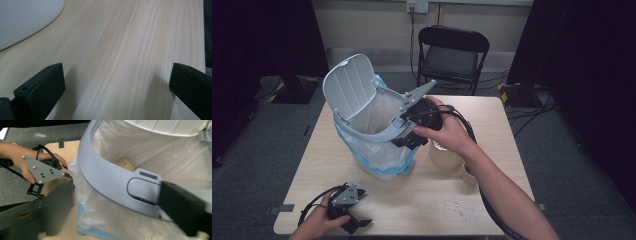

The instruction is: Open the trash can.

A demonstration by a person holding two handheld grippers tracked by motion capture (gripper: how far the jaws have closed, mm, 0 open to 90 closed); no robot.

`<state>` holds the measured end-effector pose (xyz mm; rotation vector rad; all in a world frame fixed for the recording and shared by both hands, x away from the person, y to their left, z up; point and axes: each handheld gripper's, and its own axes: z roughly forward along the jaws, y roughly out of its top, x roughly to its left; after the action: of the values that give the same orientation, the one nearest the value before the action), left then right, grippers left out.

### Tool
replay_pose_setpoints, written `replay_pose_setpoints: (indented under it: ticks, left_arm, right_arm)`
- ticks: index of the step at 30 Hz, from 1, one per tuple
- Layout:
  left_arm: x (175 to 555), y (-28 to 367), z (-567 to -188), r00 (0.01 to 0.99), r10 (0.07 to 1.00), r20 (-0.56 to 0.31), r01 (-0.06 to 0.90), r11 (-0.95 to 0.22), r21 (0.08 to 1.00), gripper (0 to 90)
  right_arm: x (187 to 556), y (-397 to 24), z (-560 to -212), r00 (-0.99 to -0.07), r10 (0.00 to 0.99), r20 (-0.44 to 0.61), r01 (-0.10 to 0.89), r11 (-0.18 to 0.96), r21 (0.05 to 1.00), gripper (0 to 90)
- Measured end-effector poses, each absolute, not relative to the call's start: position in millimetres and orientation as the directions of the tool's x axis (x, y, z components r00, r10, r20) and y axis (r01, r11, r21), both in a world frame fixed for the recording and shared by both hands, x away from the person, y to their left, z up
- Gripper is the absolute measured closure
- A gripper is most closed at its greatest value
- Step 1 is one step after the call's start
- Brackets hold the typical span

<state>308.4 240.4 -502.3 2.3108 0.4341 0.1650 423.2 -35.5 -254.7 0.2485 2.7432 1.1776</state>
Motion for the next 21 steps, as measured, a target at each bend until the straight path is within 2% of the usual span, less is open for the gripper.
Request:
replay_pose_setpoints:
  ticks: [1, 2, 21]
  left_arm:
    - [308, 240, -502, 0.934, 0.358, -0.013, 0.259, -0.65, 0.715, 0.0]
    - [308, 240, -502, 0.934, 0.358, -0.014, 0.259, -0.649, 0.715, 0.0]
    - [308, 240, -503, 0.933, 0.359, -0.013, 0.26, -0.648, 0.716, 0.0]
  right_arm:
    - [423, -35, -255, -0.976, 0.208, -0.068, 0.094, 0.679, 0.728, 17.9]
    - [423, -40, -255, -0.975, 0.209, -0.078, 0.089, 0.684, 0.724, 13.7]
    - [412, -89, -267, -0.961, 0.265, -0.075, 0.127, 0.67, 0.731, 14.5]
